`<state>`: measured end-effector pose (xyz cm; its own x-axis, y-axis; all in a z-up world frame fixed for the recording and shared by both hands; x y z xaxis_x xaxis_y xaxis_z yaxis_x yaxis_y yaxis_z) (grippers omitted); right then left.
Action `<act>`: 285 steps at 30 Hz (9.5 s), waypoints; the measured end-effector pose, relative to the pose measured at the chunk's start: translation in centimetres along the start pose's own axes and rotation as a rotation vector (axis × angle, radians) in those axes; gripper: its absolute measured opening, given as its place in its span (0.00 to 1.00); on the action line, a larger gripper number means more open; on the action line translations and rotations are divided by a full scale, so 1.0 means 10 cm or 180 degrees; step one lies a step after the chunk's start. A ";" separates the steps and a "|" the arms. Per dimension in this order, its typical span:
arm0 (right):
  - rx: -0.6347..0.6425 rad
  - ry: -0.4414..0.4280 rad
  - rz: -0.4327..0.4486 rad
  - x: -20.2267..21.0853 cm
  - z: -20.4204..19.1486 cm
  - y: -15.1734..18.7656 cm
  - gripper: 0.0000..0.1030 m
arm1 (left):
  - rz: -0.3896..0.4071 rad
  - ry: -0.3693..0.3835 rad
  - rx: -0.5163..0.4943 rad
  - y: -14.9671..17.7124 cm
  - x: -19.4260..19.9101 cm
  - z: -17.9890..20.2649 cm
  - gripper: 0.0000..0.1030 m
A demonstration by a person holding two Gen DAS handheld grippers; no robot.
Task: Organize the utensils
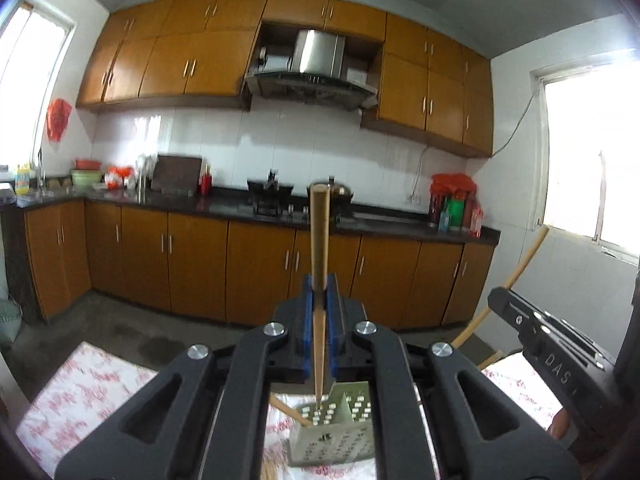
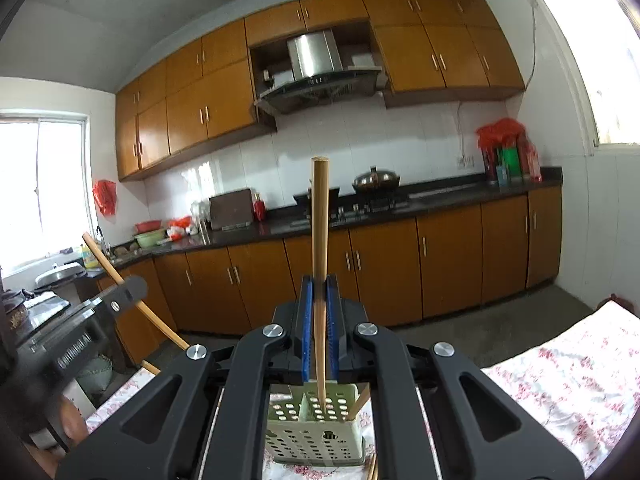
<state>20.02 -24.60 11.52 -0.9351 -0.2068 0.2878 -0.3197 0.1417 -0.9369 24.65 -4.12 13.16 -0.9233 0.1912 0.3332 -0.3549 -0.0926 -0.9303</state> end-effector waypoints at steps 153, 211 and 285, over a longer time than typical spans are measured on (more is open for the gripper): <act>-0.0012 0.0927 -0.2179 -0.21 0.88 2.09 0.09 | -0.2180 -0.0653 0.0342 2.35 -0.16 -1.39 0.10; -0.0076 0.0031 0.0540 0.44 -0.04 -0.24 0.08 | 0.0135 0.0058 -0.0001 -0.22 0.44 -0.02 0.08; 0.0056 0.0684 -0.2203 -0.19 0.61 2.13 0.07 | -0.2251 -0.0610 -0.0002 2.37 -0.25 -0.93 0.09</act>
<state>15.91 -27.08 -10.20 -0.5293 -0.0484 0.8470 -0.8484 0.0312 -0.5284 19.86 2.31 -11.17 -0.4830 0.0308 0.8751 -0.8756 -0.0099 -0.4829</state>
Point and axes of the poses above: each gripper's, at about its wrist camera, not at the fingertips, and x roughly against the way its jaws point, z to its right, y to its underside, the point moved 1 cm from there along -x, roughly the way its jaws point, and after that the axes turned 9 degrees about -z, right-handed, at the moved point
